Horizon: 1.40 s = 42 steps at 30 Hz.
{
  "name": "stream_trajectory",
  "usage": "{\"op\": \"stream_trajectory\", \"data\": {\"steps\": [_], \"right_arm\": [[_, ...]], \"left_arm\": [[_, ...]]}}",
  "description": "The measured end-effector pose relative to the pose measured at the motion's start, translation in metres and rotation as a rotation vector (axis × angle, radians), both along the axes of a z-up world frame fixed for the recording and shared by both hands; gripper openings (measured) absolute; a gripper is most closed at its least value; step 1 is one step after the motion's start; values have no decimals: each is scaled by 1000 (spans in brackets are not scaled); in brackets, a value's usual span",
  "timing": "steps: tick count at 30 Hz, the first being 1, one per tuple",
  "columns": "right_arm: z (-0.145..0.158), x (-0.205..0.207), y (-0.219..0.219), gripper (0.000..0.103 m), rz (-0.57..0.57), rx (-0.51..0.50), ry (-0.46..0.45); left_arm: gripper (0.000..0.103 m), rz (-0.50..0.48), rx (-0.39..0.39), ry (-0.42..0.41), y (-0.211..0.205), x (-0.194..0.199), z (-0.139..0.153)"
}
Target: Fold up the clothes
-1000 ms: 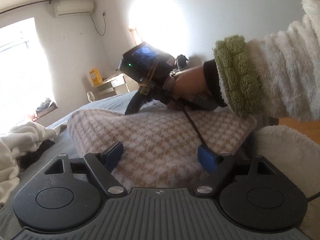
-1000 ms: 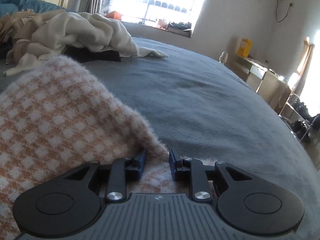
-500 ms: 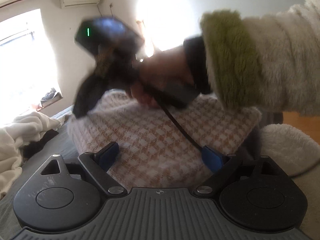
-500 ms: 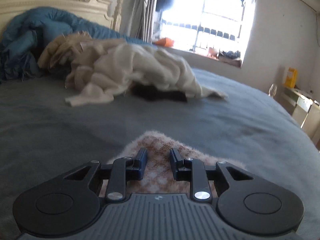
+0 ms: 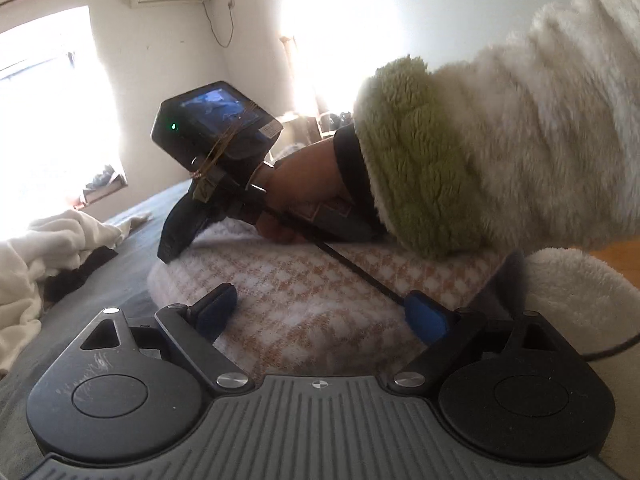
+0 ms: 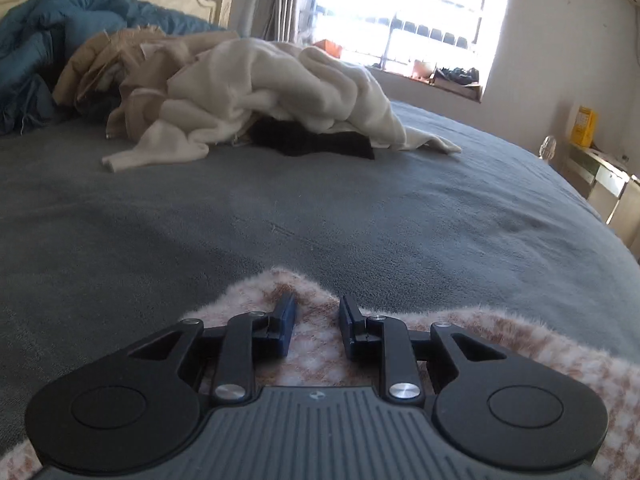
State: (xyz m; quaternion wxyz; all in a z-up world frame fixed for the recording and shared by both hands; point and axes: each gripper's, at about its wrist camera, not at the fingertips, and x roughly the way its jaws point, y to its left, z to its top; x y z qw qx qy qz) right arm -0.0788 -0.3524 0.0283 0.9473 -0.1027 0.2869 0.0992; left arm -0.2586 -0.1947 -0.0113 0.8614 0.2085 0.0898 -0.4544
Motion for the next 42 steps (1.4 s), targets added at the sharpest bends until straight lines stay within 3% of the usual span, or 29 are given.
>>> {"op": "stream_trajectory", "data": {"steps": [5,9,12,14,16,20,23,27,29,32,35,36,37,40,42], "right_arm": [[43,-35,-6,28,-36,-58,-72],[78,-85,-45,29,-135,-86,-173],[60,-92,-83,28,-178,-75,-83],[6,-76,-101,24,-197,-131,53],[-19,-80,-118,24,-204,-20,6],[33,-101,-130,26,-256,36,-15],[64,-148,-162,27,-328,268,-53],[47,-193,-186,30,-309,582,56],[26,-201,-186,30,-295,678,132],[5,-199,-178,31,-295,693,182],[0,-199,-177,30,-274,751,165],[-1,-200,-176,24,-268,766,157],[3,-204,-172,15,-266,754,130],[18,-219,-163,13,-265,710,45],[31,-224,-155,12,-269,594,-3]], "left_arm": [[93,-4,6,-1,4,-8,3],[93,2,6,23,3,-9,6],[94,4,19,21,0,-2,5],[94,-14,23,9,-2,-3,5],[95,-9,37,-7,-7,-7,6],[96,4,50,11,-5,-4,6],[95,3,48,29,-3,-2,9],[96,10,52,31,-5,-2,9],[97,14,62,20,-7,-5,7],[97,16,74,18,-9,-4,8],[97,23,76,20,-9,-5,9],[97,26,77,18,-10,-6,9],[97,30,79,15,-10,-7,9],[95,37,67,21,-11,-8,15],[95,27,53,22,-13,-10,19]]}}
